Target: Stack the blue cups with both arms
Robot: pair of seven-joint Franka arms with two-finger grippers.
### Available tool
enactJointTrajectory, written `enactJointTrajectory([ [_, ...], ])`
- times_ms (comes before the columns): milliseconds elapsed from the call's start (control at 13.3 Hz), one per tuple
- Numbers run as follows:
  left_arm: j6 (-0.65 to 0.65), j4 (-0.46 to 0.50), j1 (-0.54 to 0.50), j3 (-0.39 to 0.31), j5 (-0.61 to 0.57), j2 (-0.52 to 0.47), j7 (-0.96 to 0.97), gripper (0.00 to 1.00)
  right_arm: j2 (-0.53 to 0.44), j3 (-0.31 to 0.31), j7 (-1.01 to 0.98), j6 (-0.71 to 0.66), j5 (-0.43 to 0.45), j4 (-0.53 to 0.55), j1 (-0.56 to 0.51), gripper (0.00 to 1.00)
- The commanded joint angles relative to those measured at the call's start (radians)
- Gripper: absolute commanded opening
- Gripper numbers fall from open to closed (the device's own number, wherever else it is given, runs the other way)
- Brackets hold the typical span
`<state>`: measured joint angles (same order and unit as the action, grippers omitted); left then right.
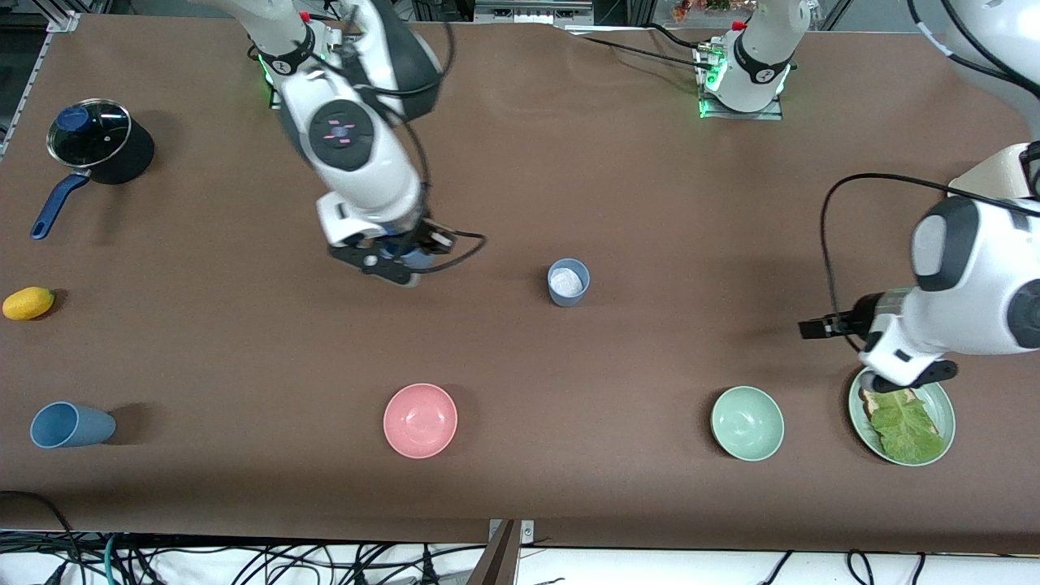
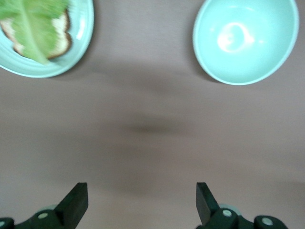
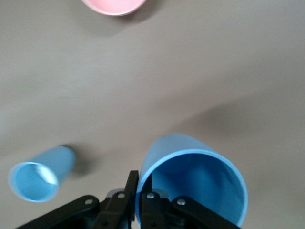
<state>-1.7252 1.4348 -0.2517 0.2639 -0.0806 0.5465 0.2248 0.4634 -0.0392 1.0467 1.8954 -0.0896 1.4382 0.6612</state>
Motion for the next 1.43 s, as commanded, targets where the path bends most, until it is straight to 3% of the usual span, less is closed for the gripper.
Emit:
enactJointTrajectory([
  [0, 0.016, -0.004, -0.017, 0.015, -0.028, -0.005, -0.042, 1.00, 0.194, -0.010, 0.183, 0.000, -0.004, -0.275, 0.064, 0.00],
  [376, 0.018, 0.003, -0.050, 0.014, -0.028, -0.006, -0.125, 1.00, 0.287, -0.011, 0.421, 0.224, 0.002, -0.305, 0.161, 0.00],
  [1129, 0.107, 0.018, -0.049, 0.023, -0.028, -0.141, -0.133, 1.00, 0.297, -0.018, 0.566, 0.257, 0.010, -0.312, 0.215, 0.00],
  [1280, 0.108, 0.076, -0.022, -0.001, -0.024, -0.232, -0.159, 1.00, 0.305, -0.019, 0.566, 0.258, 0.010, -0.312, 0.215, 0.00],
  [1355, 0.108, 0.113, 0.032, -0.052, -0.022, -0.276, -0.182, 1.00, 0.314, -0.019, 0.566, 0.267, 0.010, -0.312, 0.215, 0.00],
])
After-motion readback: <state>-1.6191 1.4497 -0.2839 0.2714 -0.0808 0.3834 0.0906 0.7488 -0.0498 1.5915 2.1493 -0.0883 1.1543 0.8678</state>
